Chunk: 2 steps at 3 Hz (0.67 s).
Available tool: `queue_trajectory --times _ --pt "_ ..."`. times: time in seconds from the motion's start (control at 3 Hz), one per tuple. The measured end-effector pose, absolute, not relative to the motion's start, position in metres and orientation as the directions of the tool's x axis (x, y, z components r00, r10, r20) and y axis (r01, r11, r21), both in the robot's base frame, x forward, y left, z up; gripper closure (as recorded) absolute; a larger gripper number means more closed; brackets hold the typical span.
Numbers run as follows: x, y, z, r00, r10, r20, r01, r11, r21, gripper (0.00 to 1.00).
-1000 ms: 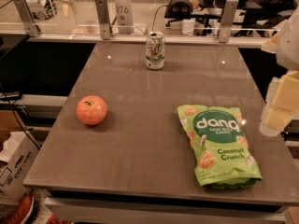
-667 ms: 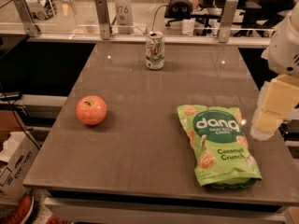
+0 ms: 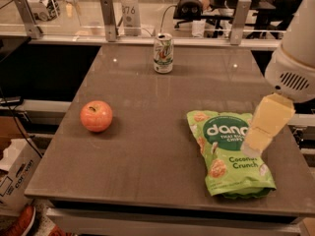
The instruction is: Move green rice chip bag near 7up can
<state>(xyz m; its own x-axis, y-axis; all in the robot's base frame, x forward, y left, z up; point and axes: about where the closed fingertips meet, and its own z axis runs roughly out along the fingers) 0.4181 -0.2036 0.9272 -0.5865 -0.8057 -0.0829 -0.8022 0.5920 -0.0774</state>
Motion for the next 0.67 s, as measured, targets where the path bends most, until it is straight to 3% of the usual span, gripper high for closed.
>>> queue_trajectory --times 0.67 --pt "0.402 -0.195 0.897 -0.765 -0.641 -0.062 -0.641 0.767 -0.026 0.0"
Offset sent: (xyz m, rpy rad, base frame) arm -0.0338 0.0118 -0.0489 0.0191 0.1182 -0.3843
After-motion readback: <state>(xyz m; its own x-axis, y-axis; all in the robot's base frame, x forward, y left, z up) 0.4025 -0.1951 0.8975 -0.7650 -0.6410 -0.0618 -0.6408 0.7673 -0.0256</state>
